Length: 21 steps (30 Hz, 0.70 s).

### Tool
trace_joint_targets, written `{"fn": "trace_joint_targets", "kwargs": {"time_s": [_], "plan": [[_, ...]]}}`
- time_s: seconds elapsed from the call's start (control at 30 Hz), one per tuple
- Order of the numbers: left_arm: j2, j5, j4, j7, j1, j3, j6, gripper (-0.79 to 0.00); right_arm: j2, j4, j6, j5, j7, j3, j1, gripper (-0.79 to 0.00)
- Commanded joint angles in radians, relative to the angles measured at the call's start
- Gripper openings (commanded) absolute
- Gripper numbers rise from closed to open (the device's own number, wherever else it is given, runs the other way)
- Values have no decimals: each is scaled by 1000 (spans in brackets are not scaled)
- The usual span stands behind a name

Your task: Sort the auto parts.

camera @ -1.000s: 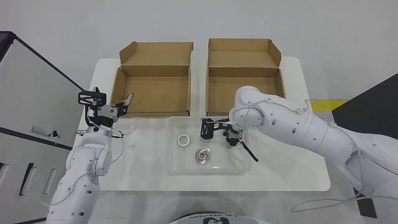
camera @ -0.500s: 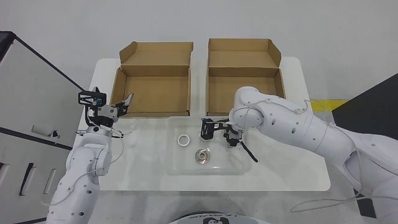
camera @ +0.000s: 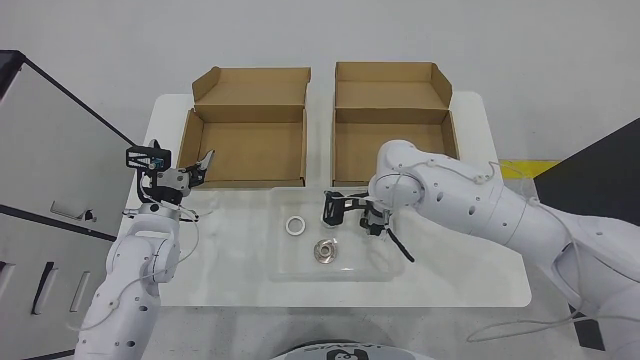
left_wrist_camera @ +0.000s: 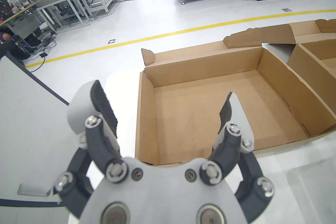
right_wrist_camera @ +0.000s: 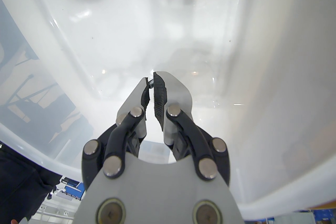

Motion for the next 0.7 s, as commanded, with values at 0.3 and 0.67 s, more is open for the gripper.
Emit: {"fn": "trace_joint_targets", "kwargs": {"time_s": [0.3, 0.67], "plan": [[0, 0, 0, 0, 0, 0, 0, 0, 29, -83, 23, 86, 23, 0, 52, -785], [0, 0, 0, 0, 0, 0, 0, 0, 130, -242, 34, 252, 34, 0, 137, -785]]}}
